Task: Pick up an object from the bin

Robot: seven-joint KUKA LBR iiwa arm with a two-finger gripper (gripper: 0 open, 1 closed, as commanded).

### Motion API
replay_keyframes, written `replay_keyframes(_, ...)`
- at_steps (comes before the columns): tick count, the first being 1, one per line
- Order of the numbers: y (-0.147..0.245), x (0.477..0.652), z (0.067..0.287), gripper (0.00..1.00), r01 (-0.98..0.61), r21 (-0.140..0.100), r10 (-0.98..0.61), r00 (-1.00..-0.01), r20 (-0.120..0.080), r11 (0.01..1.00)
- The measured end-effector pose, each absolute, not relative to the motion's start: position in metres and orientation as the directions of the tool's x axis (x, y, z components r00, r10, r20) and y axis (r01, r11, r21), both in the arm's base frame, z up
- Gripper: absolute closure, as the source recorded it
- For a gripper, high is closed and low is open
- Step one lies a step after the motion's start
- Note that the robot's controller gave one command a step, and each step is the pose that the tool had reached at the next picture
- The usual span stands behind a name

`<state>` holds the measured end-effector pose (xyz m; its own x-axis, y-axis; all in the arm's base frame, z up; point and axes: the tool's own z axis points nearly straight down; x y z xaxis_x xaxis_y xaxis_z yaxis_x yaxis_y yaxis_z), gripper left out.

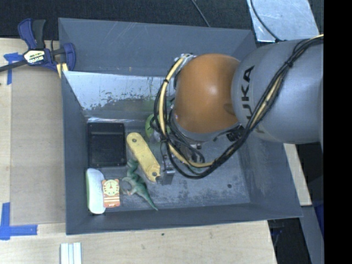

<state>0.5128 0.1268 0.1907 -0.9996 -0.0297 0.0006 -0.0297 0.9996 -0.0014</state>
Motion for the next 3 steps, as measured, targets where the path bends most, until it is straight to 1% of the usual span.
replay_keyframes(1,0.148,0.528,0.283,0.0,-0.023,0.006,-0.023,-1.0,-0.021,1.0)
replay_keyframes(2,0.143,0.523,0.269,0.0,-0.028,0.001,-0.028,-1.0,-0.004,1.0)
replay_keyframes(3,0.162,0.517,0.26,0.0,-0.001,0.001,-0.001,-1.0,-0.011,1.0)
